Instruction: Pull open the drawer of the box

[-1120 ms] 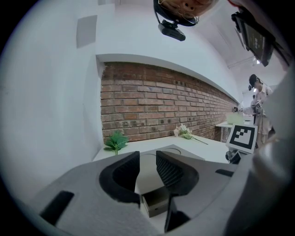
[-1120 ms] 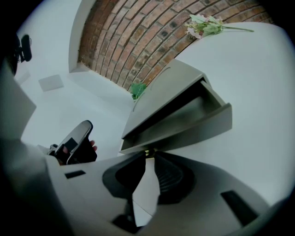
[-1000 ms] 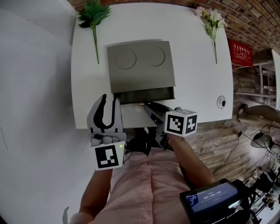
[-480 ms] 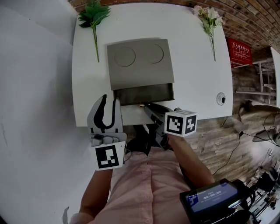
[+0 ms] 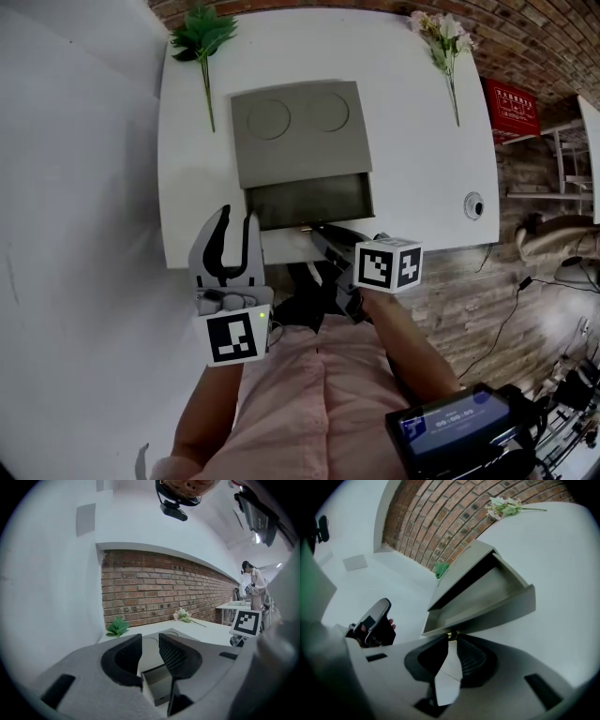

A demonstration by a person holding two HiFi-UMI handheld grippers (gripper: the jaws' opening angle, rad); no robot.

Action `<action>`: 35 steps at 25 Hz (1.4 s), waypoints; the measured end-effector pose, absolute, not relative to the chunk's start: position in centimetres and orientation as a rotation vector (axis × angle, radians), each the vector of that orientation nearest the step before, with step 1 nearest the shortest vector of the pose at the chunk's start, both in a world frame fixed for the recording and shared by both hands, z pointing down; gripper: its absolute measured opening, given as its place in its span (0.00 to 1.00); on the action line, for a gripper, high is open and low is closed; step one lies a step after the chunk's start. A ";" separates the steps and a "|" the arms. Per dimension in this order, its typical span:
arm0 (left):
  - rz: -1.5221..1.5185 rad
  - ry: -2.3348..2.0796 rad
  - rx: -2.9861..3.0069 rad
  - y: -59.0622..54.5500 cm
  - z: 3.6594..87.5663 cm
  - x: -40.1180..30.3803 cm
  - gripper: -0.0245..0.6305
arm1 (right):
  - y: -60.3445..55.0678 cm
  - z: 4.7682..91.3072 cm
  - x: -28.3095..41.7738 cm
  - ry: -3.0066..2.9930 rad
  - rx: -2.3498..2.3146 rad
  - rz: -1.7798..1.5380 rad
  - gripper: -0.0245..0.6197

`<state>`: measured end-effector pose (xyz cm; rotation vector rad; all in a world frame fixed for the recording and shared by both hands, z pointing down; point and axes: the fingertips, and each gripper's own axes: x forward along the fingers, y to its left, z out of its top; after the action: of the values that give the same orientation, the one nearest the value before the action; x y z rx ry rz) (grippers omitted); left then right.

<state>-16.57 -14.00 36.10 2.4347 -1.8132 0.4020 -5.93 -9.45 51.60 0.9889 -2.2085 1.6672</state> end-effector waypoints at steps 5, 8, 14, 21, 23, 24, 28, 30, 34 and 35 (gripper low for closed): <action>0.401 -1.812 2.449 -13.4 35.7 -16.4 0.22 | -8.7 51.5 -5.8 -2.209 0.989 1.666 0.14; 0.398 -1.809 2.454 -13.2 35.7 -16.3 0.21 | -8.2 51.6 -5.8 -2.208 0.984 1.673 0.14; 0.396 -1.807 2.465 -12.8 35.6 -16.2 0.22 | -7.8 51.6 -5.6 -2.208 0.997 1.659 0.14; 0.389 -1.803 2.478 -12.2 35.6 -16.4 0.22 | -7.2 51.8 -5.7 -2.209 1.007 1.664 0.14; 0.388 -1.802 2.480 -12.0 35.5 -16.4 0.22 | -7.1 51.7 -5.6 -2.210 1.016 1.654 0.14; 0.389 -1.801 2.482 -11.9 35.4 -16.4 0.22 | -7.0 51.6 -5.5 -2.209 1.018 1.653 0.14; 0.386 -1.801 2.484 -11.6 35.4 -16.6 0.22 | -6.6 51.7 -5.5 -2.209 1.021 1.658 0.14; 0.382 -1.802 2.486 -11.4 35.4 -16.6 0.22 | -6.3 51.8 -5.5 -2.207 1.019 1.669 0.14; 0.388 -1.796 2.490 -11.1 35.3 -16.6 0.22 | -5.9 51.9 -5.5 -2.202 1.012 1.672 0.14; 0.389 -1.794 2.491 -11.0 35.3 -16.7 0.22 | -5.8 51.9 -5.5 -2.201 1.009 1.673 0.14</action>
<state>-16.65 -11.03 35.28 2.4911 -1.7943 0.3891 -5.51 -5.75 51.87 1.0087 -2.2010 1.6734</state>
